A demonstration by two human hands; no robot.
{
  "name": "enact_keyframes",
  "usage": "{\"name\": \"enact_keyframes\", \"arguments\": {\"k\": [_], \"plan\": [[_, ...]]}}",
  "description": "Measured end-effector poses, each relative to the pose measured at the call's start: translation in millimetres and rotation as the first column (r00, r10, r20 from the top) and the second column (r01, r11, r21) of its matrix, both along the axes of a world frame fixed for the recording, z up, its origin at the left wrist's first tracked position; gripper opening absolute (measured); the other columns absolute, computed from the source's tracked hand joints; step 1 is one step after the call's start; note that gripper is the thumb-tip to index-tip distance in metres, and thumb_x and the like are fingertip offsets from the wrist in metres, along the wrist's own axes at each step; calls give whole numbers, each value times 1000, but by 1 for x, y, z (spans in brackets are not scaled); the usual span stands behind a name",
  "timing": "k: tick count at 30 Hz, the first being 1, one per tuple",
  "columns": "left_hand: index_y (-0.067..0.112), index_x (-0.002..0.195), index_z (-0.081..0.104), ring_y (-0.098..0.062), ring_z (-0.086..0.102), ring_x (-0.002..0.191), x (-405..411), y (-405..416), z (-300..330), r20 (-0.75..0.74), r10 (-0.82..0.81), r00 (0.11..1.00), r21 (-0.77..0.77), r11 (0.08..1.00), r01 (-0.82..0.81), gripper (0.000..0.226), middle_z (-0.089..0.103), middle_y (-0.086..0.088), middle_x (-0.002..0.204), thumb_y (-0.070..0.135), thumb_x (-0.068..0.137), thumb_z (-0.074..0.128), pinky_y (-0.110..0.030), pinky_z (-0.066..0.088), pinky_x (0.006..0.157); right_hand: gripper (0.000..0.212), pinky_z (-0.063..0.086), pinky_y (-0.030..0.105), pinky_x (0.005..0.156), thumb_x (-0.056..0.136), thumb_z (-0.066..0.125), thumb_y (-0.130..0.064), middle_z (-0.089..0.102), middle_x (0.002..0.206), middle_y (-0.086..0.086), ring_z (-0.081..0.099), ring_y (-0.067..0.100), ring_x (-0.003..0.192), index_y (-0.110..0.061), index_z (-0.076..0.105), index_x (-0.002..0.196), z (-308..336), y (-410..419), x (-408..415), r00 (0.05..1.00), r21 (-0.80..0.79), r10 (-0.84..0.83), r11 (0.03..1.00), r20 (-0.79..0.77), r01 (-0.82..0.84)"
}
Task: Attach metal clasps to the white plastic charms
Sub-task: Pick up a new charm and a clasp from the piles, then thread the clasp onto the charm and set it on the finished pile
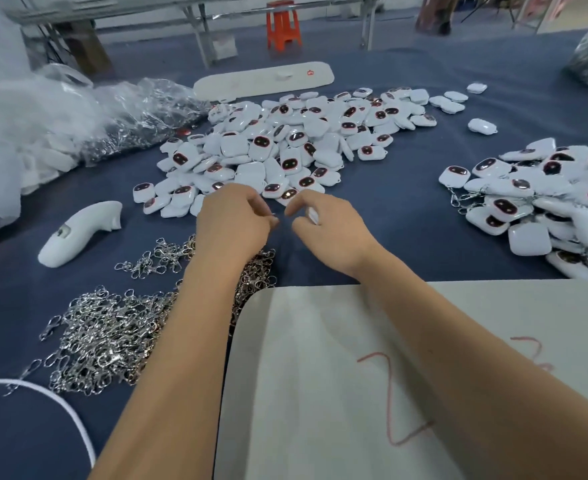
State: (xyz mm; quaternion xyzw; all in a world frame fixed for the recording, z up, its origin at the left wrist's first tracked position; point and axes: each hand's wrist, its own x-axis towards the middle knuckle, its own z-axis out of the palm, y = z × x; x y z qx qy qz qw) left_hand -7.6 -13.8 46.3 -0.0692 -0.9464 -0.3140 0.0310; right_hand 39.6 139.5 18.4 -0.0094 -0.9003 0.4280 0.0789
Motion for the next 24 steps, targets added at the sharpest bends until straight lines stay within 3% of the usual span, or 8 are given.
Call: {"name": "enact_keyframes", "arguments": {"k": [3, 8, 11, 13, 15, 17, 21, 24], "plan": [[17, 73, 71, -21, 71, 66, 2, 17, 6, 70, -71, 995, 333, 942, 44, 16, 74, -8, 74, 13, 84, 82, -34, 58, 70, 15, 40, 15, 71, 101, 63, -30, 63, 78, -22, 58, 0, 80, -28, 78, 104, 1, 16, 5, 1000, -109, 7, 994, -18, -9], [0, 83, 73, -7, 65, 50, 13, 57, 0, 151, -225, 963, 585, 806, 97, 9, 71, -13, 69, -5, 90, 71, -14, 52, 55, 7, 54, 39, 82, 95, 74, -18, 78, 82, -1, 70, 28, 87, -19, 80, 93, -2, 50, 23, 993, -270, -92, 960, -75, 69], [2, 87, 75, -5, 62, 52, 21, 77, -12, 161, -311, 937, 614, 774, 151, 12, 69, -4, 62, -7, 91, 67, -14, 49, 55, 11, 52, 29, 71, 93, 75, -14, 77, 78, -4, 68, 18, 75, -20, 80, 86, -10, 74, 33, 979, -251, -168, 958, -114, 135], [7, 87, 77, -8, 63, 58, 25, 86, -20, 95, -323, 942, 611, 766, 201, 14, 68, -1, 63, -4, 90, 68, -19, 51, 59, 15, 44, 18, 62, 94, 74, -14, 76, 75, -4, 61, 3, 60, -23, 79, 83, -15, 85, 38, 974, -320, -199, 935, -111, 155], [14, 86, 77, -14, 68, 70, 27, 91, -28, -8, -314, 949, 563, 783, 263, 15, 70, 3, 70, 0, 90, 71, -27, 56, 71, 15, 40, 19, 60, 94, 75, -16, 75, 74, -4, 55, 1, 54, -25, 79, 82, -20, 91, 41, 964, -359, -241, 914, -112, 187], [19, 85, 77, -16, 69, 80, 27, 91, -36, -71, -314, 947, 537, 788, 302, 18, 72, 9, 77, 2, 89, 72, -29, 57, 79, 16, 41, 16, 60, 93, 76, -16, 76, 73, -5, 55, 1, 54, -27, 78, 81, -24, 91, 42, 955, -346, -262, 917, -140, 201], [22, 86, 76, 1, 63, 79, 28, 86, -46, -144, -313, 939, 498, 797, 342, 19, 72, 16, 83, 4, 89, 72, -12, 47, 75, 15, 45, 10, 65, 92, 77, -12, 75, 74, -11, 64, 1, 64, -24, 77, 83, -26, 89, 43, 934, -275, -282, 936, -218, 218], [33, 85, 72, -2, 63, 90, 28, 87, -48, -217, -291, 932, 473, 804, 361, 22, 71, 20, 89, 11, 89, 72, -18, 48, 73, 12, 49, 17, 70, 91, 75, -8, 72, 75, -13, 67, 7, 72, -18, 75, 85, -28, 85, 42, 893, -101, -310, 951, -326, 293]]}}
